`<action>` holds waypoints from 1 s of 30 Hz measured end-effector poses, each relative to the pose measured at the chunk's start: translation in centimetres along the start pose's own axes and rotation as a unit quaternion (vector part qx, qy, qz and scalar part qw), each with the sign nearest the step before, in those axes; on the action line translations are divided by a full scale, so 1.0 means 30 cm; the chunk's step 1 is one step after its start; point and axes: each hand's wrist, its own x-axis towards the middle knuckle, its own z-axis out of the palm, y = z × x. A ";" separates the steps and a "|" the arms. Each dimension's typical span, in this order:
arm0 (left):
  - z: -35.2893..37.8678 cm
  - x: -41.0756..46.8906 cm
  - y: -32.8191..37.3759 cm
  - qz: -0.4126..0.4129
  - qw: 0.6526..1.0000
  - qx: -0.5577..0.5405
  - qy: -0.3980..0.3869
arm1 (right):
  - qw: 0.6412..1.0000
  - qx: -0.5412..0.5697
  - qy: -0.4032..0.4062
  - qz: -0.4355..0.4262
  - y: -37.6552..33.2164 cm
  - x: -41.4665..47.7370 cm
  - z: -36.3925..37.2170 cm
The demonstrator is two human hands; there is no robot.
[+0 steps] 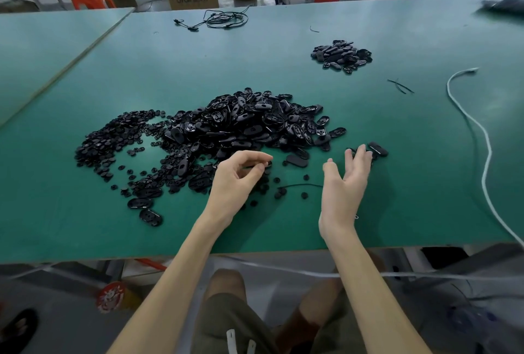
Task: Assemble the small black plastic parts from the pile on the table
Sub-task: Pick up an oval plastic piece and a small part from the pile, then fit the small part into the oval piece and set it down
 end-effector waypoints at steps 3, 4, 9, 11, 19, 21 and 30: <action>0.002 -0.001 0.006 0.049 0.997 0.065 0.009 | 0.998 -0.016 -0.041 -0.036 -0.004 -0.006 0.005; 0.003 0.000 0.006 0.062 0.993 0.095 0.022 | 0.996 -0.038 -0.062 -0.052 -0.006 -0.011 0.009; 0.012 0.010 0.000 0.023 0.961 0.252 0.109 | 0.919 -0.288 -0.223 -0.150 -0.008 -0.033 0.038; 0.015 0.013 -0.003 0.002 0.951 0.288 0.112 | 0.887 -0.360 -0.245 -0.157 -0.001 -0.032 0.047; 0.028 0.030 -0.006 -0.019 0.921 0.369 0.124 | 0.866 -0.404 -0.250 -0.155 -0.003 -0.043 0.055; 0.030 0.030 -0.016 -0.031 0.910 0.397 0.117 | 0.865 -0.406 -0.252 -0.151 -0.003 -0.044 0.055; 0.029 0.015 -0.018 0.001 0.912 0.384 0.142 | 0.860 -0.410 -0.252 -0.168 -0.002 -0.044 0.052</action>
